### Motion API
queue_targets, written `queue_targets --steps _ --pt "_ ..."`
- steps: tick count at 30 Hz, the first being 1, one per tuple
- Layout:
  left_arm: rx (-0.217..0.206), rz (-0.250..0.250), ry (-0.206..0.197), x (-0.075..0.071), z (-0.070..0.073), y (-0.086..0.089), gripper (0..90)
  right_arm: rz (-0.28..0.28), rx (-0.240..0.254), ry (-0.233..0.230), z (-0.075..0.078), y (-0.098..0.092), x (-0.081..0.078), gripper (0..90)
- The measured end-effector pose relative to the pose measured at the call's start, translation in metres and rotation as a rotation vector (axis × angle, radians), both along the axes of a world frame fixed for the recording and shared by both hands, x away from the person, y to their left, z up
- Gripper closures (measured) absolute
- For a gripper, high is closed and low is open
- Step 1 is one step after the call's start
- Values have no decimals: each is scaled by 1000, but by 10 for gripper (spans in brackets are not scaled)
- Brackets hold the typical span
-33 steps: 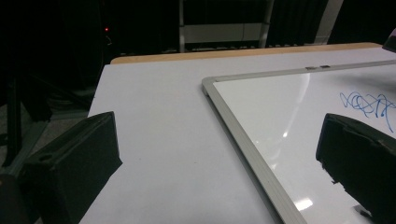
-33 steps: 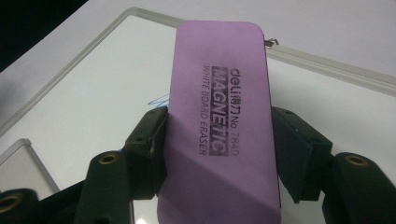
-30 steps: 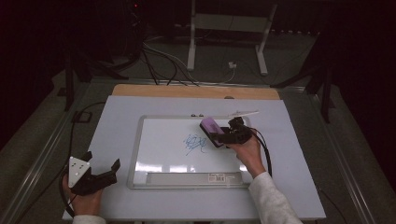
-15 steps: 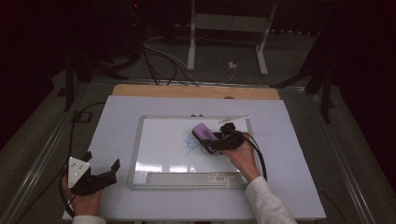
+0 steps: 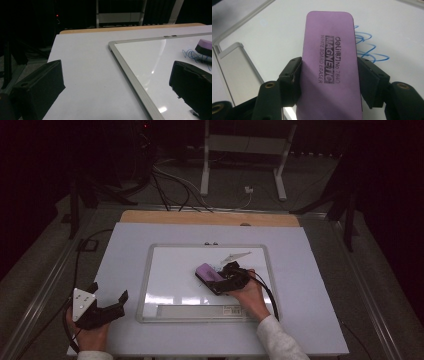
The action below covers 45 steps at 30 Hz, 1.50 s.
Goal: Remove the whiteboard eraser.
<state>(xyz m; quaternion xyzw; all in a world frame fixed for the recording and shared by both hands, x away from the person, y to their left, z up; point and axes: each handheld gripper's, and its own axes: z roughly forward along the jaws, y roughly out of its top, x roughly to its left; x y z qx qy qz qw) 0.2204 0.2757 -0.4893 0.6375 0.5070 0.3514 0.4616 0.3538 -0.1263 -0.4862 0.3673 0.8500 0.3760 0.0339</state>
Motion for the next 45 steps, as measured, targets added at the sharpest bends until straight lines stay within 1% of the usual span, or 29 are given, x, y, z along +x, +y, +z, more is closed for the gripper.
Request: queue_targets --steps 6,11,15,19,23,25,27,29,33,37,40,41,43,45 --pt "0 -2 0 0 0 0 4 33 -48 -6 -7 7 -5 405" --pt "0 -2 0 0 0 0 4 42 -67 -15 -10 10 -8 403" --pt "1 -3 -1 0 0 0 4 50 -64 -14 -11 10 -7 390" --pt "1 -4 0 0 0 0 4 40 -27 -21 -8 9 -5 337" --pt "0 -5 0 0 0 -1 4 32 -32 -21 -9 11 -2 325" --pt "2 -5 1 0 0 -1 4 34 -32 -10 -11 13 -1 340" --pt "1 -4 1 0 0 0 4 41 -33 -2 -12 15 -1 384" --pt "2 -5 2 0 0 0 4 39 -46 -8 -13 17 -2 400" --pt "4 -5 4 1 -1 0 4 42 -51 -9 -13 22 -4 405" --pt "6 -4 3 0 -1 0 4 74 -57 -15 -13 28 -9 406" --pt "2 -3 3 0 0 0 4 57 -76 -17 -12 30 -9 407" --pt "1 -2 2 0 0 0 4 46 -83 -24 -12 30 -8 407" --pt "1 -2 2 0 0 0 4 13 -104 -38 -11 27 -5 408" --pt "1 -2 2 0 0 0 4 -31 -103 -33 -11 21 0 408"
